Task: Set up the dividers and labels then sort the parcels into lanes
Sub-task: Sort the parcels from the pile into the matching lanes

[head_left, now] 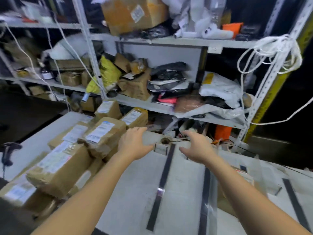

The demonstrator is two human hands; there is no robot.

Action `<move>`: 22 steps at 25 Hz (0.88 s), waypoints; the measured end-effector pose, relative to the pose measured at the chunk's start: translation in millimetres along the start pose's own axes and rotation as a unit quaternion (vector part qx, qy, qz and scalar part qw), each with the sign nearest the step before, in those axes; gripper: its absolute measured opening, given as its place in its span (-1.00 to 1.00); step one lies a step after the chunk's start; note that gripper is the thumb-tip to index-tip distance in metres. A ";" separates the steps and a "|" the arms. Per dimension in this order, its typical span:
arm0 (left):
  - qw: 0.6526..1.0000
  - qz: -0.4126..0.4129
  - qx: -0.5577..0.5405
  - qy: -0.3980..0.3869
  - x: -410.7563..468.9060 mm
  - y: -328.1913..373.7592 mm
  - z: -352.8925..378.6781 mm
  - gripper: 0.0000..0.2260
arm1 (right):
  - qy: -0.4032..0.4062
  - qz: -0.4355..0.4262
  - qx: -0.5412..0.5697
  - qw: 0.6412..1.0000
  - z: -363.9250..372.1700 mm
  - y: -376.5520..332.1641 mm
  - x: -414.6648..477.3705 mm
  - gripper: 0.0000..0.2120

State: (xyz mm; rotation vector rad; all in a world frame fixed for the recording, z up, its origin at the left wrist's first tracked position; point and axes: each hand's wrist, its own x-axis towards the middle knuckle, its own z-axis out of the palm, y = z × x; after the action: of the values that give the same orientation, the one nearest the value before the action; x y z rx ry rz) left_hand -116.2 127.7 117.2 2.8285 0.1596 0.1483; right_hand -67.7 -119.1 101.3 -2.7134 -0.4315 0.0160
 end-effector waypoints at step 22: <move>0.964 -0.105 -0.211 -0.121 68.3 -278.6 -42.3 -0.31 | -0.027 0.133 0.311 0.941 149.9 -254.0 101.6 -0.46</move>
State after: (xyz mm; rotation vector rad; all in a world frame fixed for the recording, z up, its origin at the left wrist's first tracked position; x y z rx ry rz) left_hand -79.8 412.7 78.1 2.3611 0.3281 -0.1898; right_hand -56.9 190.5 64.6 -2.1242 -0.0476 0.2565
